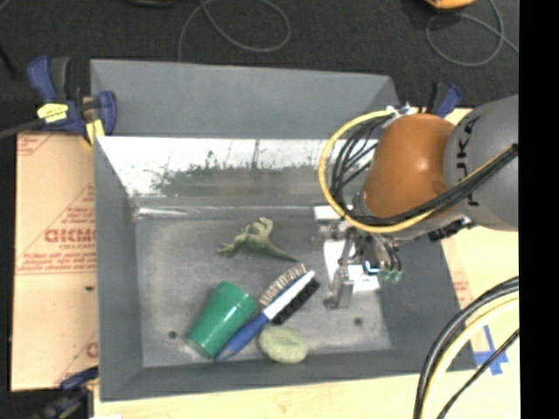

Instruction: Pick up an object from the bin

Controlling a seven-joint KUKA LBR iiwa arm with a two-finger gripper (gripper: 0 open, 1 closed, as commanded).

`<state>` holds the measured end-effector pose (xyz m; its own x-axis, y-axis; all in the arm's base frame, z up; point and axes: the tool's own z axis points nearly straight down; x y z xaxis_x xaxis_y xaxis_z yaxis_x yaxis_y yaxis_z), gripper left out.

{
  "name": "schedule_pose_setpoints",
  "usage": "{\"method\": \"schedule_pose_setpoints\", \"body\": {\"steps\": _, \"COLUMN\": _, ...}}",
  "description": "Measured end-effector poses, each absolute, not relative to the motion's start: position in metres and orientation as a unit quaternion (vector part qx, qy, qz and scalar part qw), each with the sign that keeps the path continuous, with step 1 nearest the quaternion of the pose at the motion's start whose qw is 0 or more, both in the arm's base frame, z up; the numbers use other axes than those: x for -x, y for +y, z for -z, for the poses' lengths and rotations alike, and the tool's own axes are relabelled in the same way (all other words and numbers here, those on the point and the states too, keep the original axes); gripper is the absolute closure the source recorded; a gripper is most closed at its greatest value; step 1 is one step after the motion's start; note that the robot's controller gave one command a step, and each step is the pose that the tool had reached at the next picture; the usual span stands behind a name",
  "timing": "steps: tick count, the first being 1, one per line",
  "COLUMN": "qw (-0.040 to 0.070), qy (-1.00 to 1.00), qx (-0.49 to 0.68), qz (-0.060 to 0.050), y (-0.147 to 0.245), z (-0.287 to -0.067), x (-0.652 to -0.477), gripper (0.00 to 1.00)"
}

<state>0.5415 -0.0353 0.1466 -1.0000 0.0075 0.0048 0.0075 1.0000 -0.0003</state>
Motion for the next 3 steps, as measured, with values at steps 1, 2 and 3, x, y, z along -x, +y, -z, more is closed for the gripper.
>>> {"method": "schedule_pose_setpoints", "body": {"steps": 1, "qw": -0.002, "qy": -1.000, "qx": 0.003, "qz": -0.001, "y": -0.035, "z": -0.151, "x": -0.543, "gripper": 0.00}}
{"method": "schedule_pose_setpoints", "body": {"steps": 2, "qw": -0.004, "qy": -0.987, "qx": -0.161, "qz": -0.001, "y": -0.014, "z": -0.097, "x": -0.545, "gripper": 0.00}}
{"method": "schedule_pose_setpoints", "body": {"steps": 3, "qw": 0.000, "qy": -0.978, "qx": -0.207, "qz": 0.001, "y": -0.007, "z": -0.093, "x": -0.540, "gripper": 0.00}}
